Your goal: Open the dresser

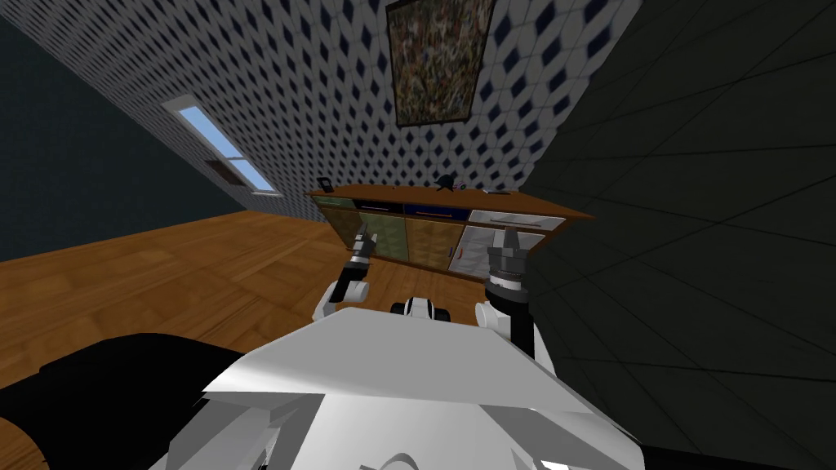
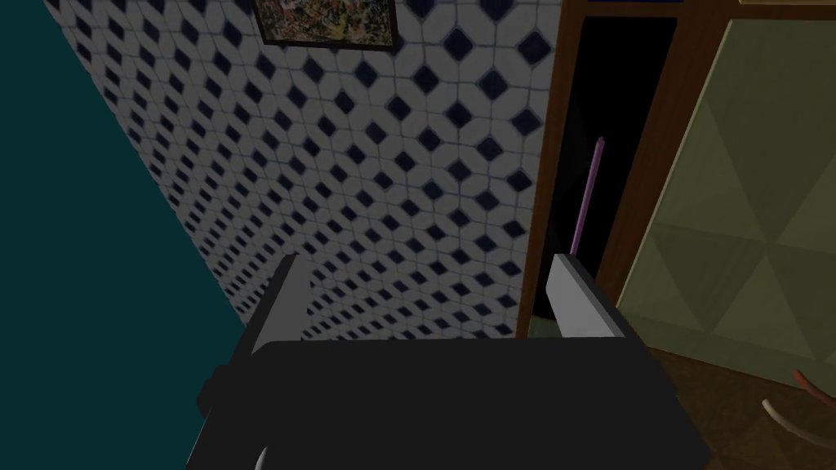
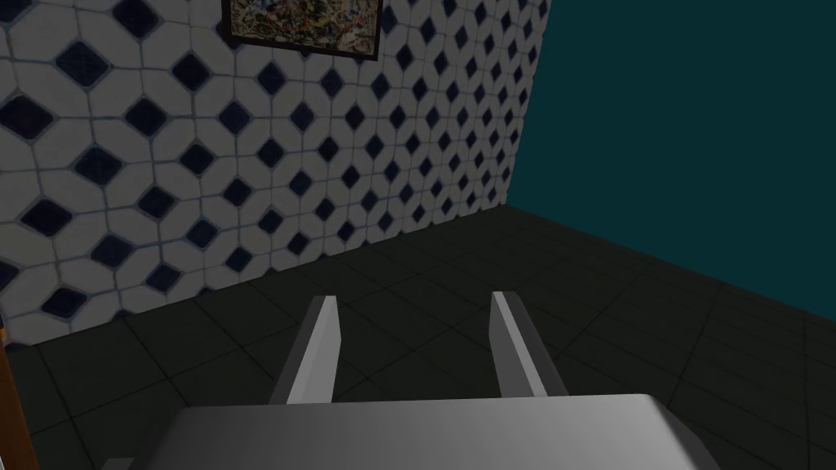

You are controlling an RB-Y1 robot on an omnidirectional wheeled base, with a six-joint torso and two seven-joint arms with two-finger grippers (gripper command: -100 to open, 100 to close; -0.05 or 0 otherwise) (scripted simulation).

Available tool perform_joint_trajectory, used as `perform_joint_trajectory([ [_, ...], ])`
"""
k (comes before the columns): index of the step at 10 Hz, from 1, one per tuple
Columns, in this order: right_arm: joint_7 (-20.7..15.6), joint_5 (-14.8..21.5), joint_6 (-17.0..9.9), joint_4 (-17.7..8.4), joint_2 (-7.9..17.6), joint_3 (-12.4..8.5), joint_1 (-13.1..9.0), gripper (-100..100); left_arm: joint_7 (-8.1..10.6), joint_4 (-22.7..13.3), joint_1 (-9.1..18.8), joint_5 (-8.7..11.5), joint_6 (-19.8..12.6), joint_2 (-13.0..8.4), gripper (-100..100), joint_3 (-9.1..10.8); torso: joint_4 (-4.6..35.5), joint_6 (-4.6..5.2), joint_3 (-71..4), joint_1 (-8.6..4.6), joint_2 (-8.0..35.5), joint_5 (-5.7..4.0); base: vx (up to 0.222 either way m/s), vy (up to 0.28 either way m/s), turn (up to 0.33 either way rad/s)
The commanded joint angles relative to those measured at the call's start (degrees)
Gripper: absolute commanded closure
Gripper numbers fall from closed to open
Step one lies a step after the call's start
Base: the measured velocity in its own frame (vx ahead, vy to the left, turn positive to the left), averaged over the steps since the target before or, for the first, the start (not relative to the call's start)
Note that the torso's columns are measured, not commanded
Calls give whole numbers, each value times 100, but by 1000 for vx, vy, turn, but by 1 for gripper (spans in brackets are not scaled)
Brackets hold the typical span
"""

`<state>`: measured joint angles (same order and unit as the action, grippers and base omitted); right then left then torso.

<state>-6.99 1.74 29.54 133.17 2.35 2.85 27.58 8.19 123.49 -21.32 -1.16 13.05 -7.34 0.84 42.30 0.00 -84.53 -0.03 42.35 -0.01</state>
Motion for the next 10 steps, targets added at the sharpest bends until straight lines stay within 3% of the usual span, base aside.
perform_joint_trajectory([
  [1,0,0,0,0,0,0,0,0,-15,-183,176,-22,-287,72,-100,-75,-2,-1,-5,1,-8,0,165,-66,-88],
  [10,0,0,0,0,0,0,0,0,-92,-781,771,-109,-1228,100,-100,-347,0,1,0,-1,0,0,194,-67,-90],
])
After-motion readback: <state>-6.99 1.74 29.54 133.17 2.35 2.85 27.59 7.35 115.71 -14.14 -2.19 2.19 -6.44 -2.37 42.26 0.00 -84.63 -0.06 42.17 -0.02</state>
